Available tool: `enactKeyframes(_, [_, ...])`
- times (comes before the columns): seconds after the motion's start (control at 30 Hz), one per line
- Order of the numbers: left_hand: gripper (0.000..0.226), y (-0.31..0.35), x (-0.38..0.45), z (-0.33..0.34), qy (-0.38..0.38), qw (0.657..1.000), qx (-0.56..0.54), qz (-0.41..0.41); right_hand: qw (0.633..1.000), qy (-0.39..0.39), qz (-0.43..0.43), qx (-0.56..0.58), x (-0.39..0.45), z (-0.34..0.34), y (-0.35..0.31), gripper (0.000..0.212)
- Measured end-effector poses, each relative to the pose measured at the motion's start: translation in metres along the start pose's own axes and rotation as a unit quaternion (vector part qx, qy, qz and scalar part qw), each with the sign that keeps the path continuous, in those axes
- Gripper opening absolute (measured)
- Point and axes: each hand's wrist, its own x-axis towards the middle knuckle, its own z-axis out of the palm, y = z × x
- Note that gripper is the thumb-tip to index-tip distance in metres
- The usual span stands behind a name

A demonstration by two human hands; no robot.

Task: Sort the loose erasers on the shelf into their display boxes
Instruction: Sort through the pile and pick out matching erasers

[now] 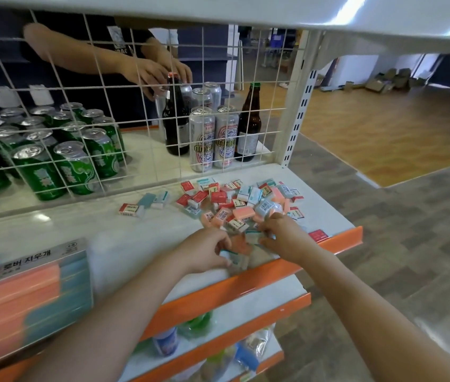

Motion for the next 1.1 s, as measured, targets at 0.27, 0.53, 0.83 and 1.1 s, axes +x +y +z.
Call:
enactKeyframes(0.27, [0.020,-0.022,-0.024,-0.007,0.075,0.994,0.015,-0.080,0.996,0.020,0.028,0.080,-0.002,0.005,-0.013,0.016])
enactKeyframes(0.53, [0.011,-0.051,-0.050,-0.022,0.203,0.963,0.074,-0.161,0.987,0.097,-0.004,0.125,0.003,0.026,-0.057,0.015])
enactKeyframes(0.83, [0.022,-0.061,-0.069,-0.017,0.170,0.976,0.052,-0.126,0.991,0.060,-0.017,0.120,-0.007,0.039,-0.069,0.013])
enactKeyframes(1.1, [0.036,-0.066,-0.073,-0.017,0.175,0.970,-0.017,-0.169,0.991,0.063,-0.002,0.119,-0.009,0.035,-0.074,0.027])
